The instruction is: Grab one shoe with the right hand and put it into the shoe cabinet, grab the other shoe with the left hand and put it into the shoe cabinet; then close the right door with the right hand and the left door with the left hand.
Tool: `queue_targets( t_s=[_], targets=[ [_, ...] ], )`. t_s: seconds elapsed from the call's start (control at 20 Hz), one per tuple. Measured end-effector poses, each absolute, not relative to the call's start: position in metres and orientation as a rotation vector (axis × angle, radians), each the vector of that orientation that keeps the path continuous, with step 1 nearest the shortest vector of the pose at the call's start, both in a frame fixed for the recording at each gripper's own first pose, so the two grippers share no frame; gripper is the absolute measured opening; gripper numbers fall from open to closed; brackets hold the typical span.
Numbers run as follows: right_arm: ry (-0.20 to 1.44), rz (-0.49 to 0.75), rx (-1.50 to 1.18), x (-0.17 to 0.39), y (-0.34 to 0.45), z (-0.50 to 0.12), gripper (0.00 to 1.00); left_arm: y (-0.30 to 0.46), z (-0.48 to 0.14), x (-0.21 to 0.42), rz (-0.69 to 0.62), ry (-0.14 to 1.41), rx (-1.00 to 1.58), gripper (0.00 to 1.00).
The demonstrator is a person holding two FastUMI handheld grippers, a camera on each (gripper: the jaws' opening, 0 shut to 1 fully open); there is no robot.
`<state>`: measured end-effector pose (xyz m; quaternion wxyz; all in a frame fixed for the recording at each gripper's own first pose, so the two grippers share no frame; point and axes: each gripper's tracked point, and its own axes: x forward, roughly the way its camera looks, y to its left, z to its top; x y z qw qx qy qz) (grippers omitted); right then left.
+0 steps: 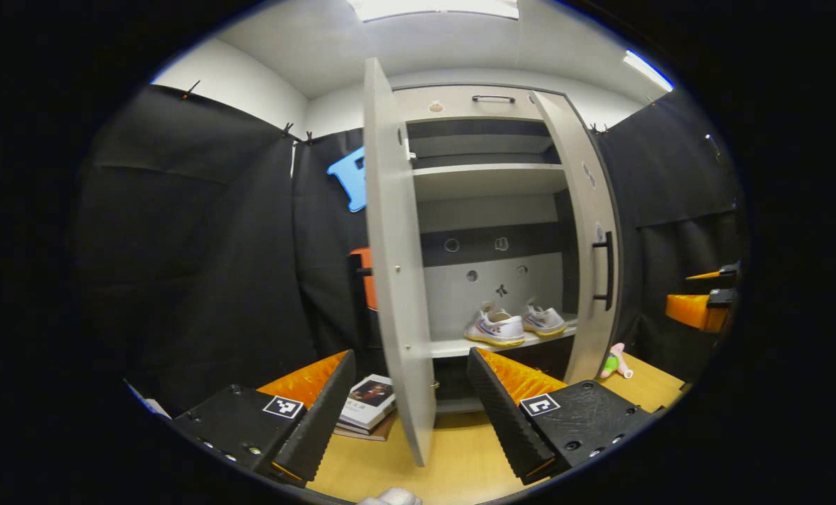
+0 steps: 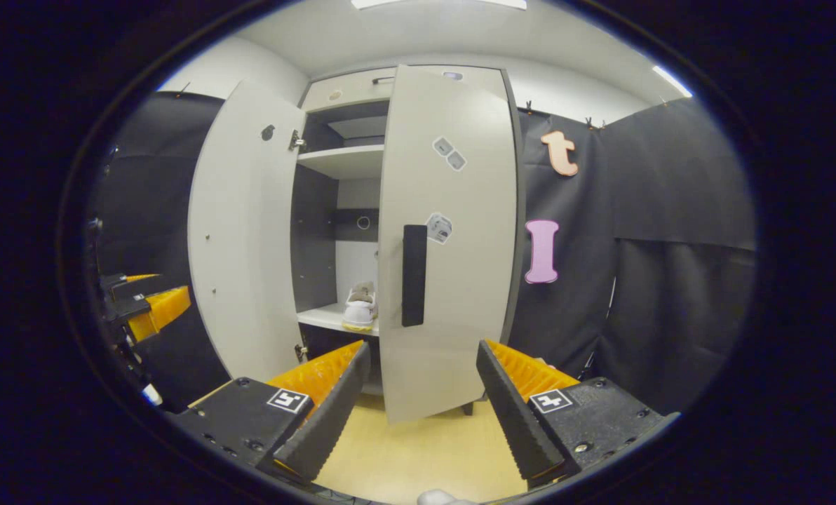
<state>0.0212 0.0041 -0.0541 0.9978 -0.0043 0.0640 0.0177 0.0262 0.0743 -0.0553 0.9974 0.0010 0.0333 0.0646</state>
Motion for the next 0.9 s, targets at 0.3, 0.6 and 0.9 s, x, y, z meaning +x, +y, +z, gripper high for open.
queue_targets(
  t_s=[0.3, 0.6, 0.9],
  targets=[
    [0.171, 0.012, -0.017, -0.006, 0.030, -0.067, 1.00, 0.163, -0.062, 0.053, 0.248, 0.064, -0.004, 0.96],
    [0.201, -0.008, -0.016, -0.017, 0.030, -0.076, 1.00, 0.171, -0.070, 0.089, 0.245, 0.091, -0.010, 0.97],
    [0.206, -0.024, -0.006, -0.016, 0.016, -0.078, 1.00, 0.161, -0.068, 0.094, 0.257, 0.094, 0.033, 0.87]
  ],
)
